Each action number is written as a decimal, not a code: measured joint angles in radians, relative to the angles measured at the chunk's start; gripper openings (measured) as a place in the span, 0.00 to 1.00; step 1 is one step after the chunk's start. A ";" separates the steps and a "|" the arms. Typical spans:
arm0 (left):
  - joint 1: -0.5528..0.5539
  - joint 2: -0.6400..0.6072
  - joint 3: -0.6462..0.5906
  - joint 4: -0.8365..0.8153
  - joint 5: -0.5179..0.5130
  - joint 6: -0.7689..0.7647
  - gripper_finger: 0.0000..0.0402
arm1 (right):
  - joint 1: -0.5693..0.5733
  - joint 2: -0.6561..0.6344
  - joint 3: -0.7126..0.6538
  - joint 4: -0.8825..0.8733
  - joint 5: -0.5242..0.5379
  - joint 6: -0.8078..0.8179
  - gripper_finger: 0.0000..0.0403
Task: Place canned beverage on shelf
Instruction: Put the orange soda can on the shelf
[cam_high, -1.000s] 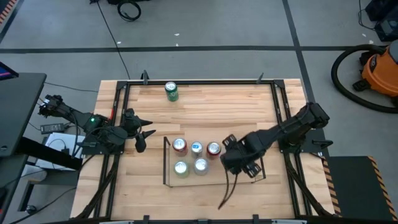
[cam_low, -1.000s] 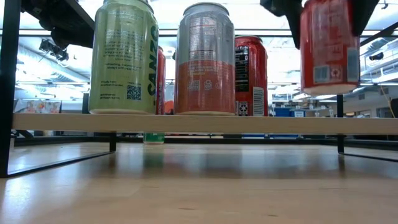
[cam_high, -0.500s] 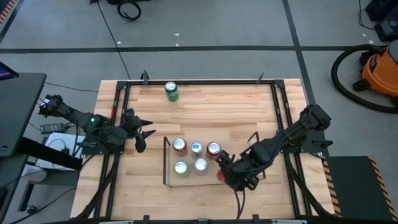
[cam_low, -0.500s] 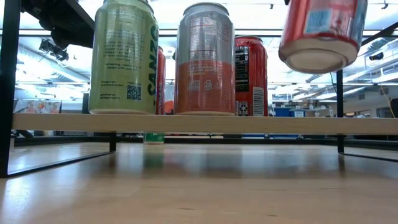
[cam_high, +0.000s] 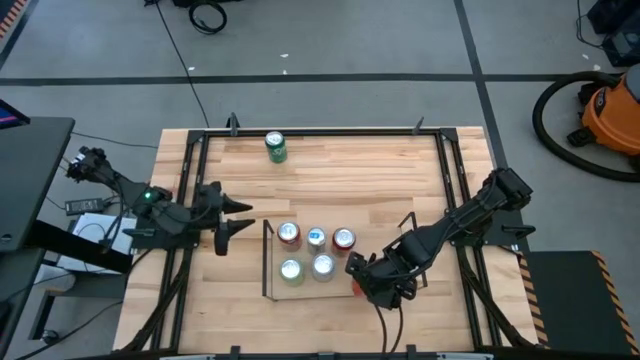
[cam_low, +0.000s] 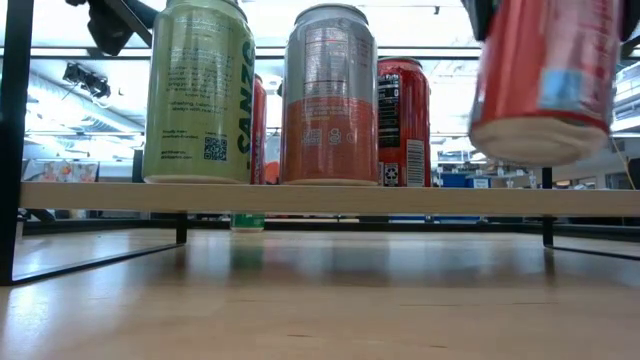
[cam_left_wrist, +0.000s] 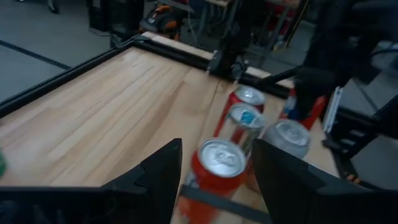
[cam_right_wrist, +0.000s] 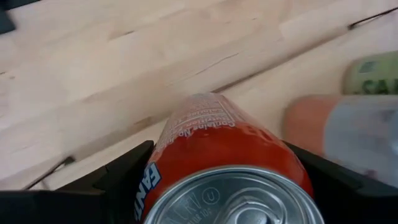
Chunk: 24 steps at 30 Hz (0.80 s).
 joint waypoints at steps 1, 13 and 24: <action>-0.004 0.005 0.000 0.012 0.000 -0.006 0.51 | -0.004 0.000 -0.002 -0.014 -0.017 0.000 0.79; -0.011 0.142 0.000 0.030 -0.011 -0.097 0.51 | -0.029 0.000 -0.014 -0.108 -0.044 0.034 0.79; -0.010 0.158 0.000 0.107 -0.082 -0.076 0.51 | -0.053 0.000 -0.014 -0.118 -0.051 0.157 0.79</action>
